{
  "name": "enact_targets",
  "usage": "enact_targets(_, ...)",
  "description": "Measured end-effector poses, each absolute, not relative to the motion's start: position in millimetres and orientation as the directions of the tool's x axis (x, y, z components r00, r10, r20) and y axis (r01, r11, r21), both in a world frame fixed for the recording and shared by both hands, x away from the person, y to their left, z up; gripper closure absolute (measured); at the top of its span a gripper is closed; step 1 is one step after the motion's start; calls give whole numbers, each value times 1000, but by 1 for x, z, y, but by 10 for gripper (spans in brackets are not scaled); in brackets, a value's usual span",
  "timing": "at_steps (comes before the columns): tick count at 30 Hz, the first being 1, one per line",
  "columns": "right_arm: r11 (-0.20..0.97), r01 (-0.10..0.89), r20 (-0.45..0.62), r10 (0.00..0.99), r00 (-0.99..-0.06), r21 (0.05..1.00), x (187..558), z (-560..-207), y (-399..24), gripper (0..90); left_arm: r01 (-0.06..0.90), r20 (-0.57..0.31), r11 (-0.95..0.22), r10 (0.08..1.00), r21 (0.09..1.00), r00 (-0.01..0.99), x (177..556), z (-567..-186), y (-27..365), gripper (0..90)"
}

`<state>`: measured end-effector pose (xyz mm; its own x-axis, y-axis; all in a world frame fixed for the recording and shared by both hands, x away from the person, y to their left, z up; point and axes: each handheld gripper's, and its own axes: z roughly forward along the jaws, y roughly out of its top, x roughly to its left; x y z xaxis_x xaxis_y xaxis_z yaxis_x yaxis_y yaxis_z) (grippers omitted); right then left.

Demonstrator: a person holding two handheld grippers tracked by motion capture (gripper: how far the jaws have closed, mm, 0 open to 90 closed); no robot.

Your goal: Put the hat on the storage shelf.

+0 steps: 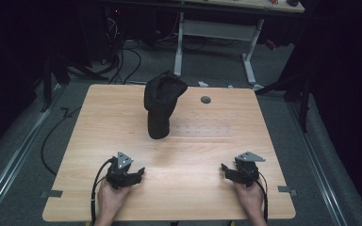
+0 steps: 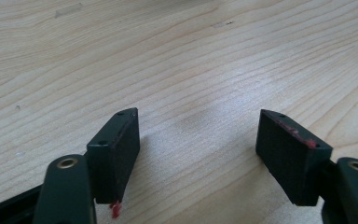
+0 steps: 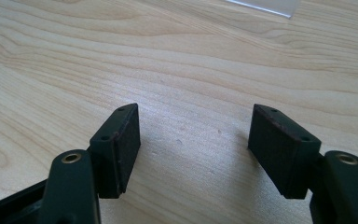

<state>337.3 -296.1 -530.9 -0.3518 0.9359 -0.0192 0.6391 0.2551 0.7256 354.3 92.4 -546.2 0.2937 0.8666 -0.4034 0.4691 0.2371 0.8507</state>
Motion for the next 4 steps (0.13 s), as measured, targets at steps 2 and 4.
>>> enact_targets(2,253,640,-17,936,-351,725,337,-531,-296,342,469,-405,241,868,850,288,354,-546,92,297)
enact_targets(4,254,640,-17,936,-351,725,337,-531,-296,342,463,-402,247,874,851,273,354,-546,91,296)
